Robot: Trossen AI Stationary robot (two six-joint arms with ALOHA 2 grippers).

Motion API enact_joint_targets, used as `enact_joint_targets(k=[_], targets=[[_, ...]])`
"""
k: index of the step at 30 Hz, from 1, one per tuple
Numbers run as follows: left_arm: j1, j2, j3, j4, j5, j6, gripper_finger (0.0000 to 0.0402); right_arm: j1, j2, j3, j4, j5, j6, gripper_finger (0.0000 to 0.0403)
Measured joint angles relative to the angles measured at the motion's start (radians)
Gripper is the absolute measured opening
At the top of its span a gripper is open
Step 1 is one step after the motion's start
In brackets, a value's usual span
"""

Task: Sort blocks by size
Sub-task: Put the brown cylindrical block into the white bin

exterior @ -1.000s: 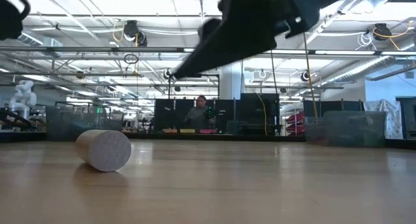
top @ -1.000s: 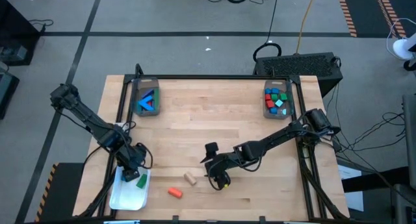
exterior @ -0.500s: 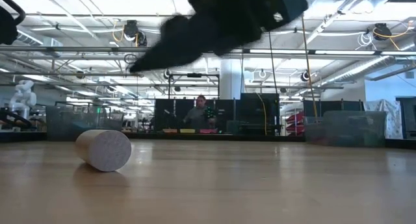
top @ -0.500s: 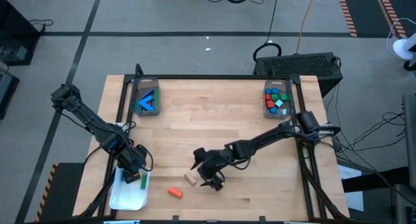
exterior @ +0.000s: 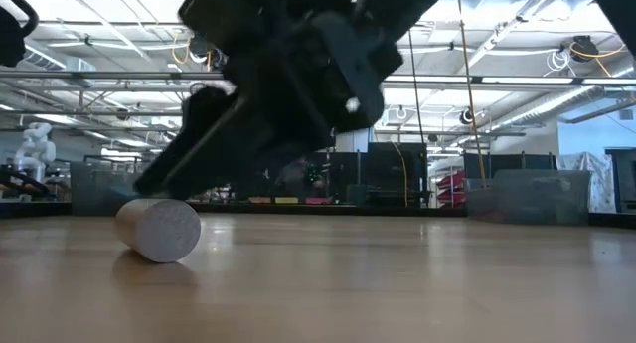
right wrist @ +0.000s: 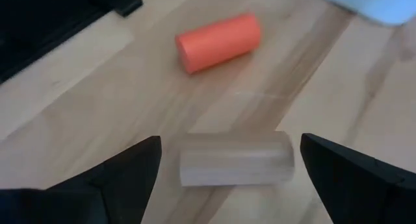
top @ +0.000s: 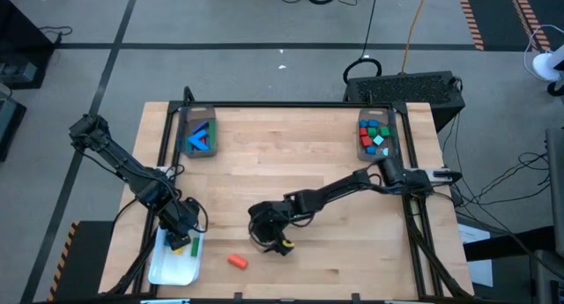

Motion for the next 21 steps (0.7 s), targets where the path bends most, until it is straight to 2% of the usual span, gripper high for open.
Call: enact_joint_targets(k=[7,11,16,21], targets=[[0.000,0.000,0.000,0.010,-0.009,0.019,0.0224,-0.002,0.055,0.018,0.020,-0.023,0.000,0.0350],[0.000,0.000,0.000,0.087,-0.060,0.090,0.0224,-0.003,0.057,0.018,0.021,-0.019,0.001,0.0325],[0.000,-0.002,0.033,0.115,-0.123,0.142,0.0224,-0.003,0.057,0.018,0.019,-0.020,0.004,0.0271],[0.000,-0.002,0.068,0.116,-0.157,0.170,0.0224,-0.004,0.057,0.018,0.019,-0.020,0.008,0.0267]])
